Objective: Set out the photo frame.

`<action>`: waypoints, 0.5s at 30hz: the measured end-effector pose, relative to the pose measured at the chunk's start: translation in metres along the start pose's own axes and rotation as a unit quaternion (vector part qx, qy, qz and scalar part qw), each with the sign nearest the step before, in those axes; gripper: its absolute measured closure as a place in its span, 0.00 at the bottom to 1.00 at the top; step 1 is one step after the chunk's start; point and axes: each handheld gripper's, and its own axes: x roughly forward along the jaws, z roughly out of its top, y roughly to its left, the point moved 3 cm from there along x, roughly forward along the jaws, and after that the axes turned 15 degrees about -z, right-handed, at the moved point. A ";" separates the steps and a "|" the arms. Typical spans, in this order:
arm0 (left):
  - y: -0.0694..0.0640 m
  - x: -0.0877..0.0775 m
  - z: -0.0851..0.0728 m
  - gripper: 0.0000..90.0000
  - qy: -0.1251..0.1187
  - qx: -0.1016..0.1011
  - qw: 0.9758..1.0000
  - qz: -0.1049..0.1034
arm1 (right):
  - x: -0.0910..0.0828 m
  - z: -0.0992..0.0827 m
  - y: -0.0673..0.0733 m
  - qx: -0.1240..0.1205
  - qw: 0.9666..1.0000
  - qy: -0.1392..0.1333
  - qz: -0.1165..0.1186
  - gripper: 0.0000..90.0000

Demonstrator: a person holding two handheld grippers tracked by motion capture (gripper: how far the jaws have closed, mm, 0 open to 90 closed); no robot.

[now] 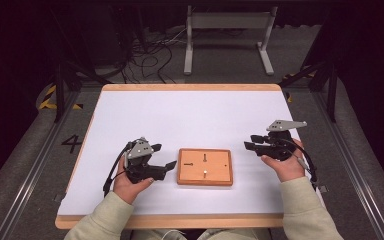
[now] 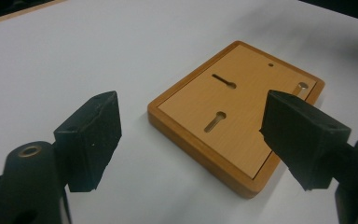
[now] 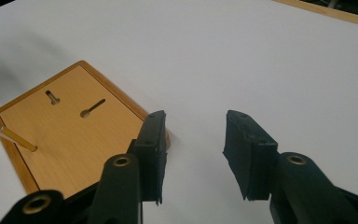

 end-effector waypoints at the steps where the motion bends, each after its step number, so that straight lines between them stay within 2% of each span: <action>1: -0.001 0.002 0.001 0.23 0.002 0.002 1.000 -0.004 | 0.000 -0.001 -0.001 0.000 1.000 0.001 0.000 0.65; 9: -0.011 0.021 0.009 0.28 0.009 0.010 1.000 -0.026 | -0.003 -0.007 -0.004 0.008 1.000 0.007 -0.009 0.65; 15: -0.018 0.037 0.013 0.35 0.010 0.019 0.998 -0.058 | -0.007 -0.011 -0.005 0.010 1.000 0.007 -0.015 0.64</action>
